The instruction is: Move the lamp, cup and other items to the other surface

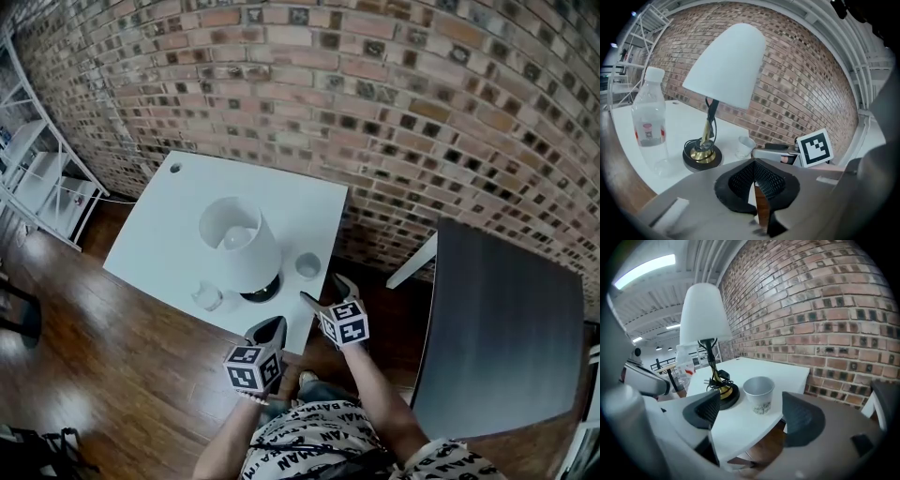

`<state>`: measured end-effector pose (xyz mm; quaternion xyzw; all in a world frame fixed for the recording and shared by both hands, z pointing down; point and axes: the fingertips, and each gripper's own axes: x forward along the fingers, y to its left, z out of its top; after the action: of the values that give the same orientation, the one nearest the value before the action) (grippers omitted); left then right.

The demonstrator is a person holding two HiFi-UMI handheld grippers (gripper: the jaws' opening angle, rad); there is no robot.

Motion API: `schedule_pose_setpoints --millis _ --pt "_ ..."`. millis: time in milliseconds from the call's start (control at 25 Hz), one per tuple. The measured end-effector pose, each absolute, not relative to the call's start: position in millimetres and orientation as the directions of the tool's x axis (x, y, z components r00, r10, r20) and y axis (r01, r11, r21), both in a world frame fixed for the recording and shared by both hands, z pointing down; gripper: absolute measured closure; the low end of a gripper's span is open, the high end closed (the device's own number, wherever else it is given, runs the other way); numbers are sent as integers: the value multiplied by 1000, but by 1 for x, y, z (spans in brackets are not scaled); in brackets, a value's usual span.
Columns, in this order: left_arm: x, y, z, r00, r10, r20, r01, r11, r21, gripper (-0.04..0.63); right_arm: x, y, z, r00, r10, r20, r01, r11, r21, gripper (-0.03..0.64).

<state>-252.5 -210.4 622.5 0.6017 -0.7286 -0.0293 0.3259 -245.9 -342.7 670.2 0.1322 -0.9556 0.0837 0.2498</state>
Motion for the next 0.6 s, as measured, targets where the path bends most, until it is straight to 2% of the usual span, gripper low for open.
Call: schedule_pose_setpoints --millis 360,600 --pt "-274 -232 654 -102 -875 474 -853 322 411 595 -285 -368 716 -813 -202 547 -277 959 -59 190" --pt "-283 -237 664 -114 -874 472 -842 337 421 595 -303 -373 726 -823 -194 534 -264 963 -57 200"
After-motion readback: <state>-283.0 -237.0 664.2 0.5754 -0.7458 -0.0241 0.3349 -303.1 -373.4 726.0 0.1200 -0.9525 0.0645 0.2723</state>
